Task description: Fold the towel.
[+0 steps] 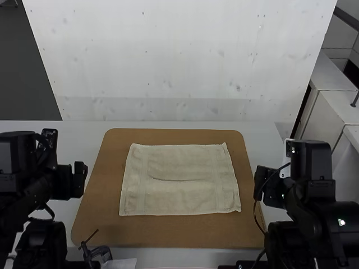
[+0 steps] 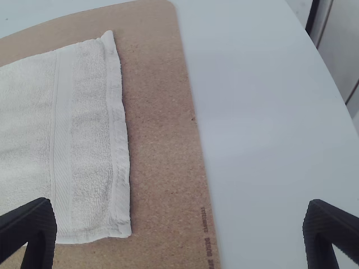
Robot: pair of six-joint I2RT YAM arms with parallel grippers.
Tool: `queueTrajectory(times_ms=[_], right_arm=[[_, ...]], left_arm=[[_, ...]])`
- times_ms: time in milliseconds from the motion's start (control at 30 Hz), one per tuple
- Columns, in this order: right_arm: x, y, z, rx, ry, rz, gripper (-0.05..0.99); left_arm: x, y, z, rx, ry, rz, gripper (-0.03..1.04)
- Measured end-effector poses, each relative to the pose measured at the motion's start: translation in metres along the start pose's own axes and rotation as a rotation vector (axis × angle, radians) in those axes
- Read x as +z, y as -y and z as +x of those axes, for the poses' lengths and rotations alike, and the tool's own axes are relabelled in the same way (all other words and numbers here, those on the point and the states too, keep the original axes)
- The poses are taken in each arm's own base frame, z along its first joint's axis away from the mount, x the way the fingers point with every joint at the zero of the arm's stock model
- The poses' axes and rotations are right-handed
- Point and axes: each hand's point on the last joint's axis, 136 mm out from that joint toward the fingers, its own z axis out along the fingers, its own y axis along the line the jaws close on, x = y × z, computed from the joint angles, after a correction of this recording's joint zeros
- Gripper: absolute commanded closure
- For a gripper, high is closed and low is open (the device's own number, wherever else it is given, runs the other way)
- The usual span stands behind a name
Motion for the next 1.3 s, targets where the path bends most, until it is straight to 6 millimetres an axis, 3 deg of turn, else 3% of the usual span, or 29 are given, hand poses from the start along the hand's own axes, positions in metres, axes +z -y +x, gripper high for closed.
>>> queueTrajectory(times_ms=[467, 667, 867, 1100, 1300], right_arm=[[-0.001, -0.015, 0.001, -0.01, -0.007, -0.089, -0.02], [0.005, -0.018, -0.007, -0.009, -0.014, -0.096, -0.02], [0.039, -0.024, -0.021, -0.014, -0.114, -0.084, -0.02], [0.092, -0.034, -0.034, 0.008, -0.327, -0.056, -0.02], [0.145, -0.043, -0.046, 0.027, -0.437, -0.034, -0.02]], left_arm=[[0.0, 0.0, 0.0, -0.067, 0.0, 0.0, 0.04], [0.009, 0.005, -0.015, -0.068, 0.004, 0.032, 0.05], [0.044, 0.016, -0.016, -0.05, -0.209, 0.079, 0.09], [0.087, 0.038, -0.035, -0.039, -0.351, 0.129, 0.04], [0.134, 0.052, -0.029, -0.054, -0.47, 0.125, 0.03]])
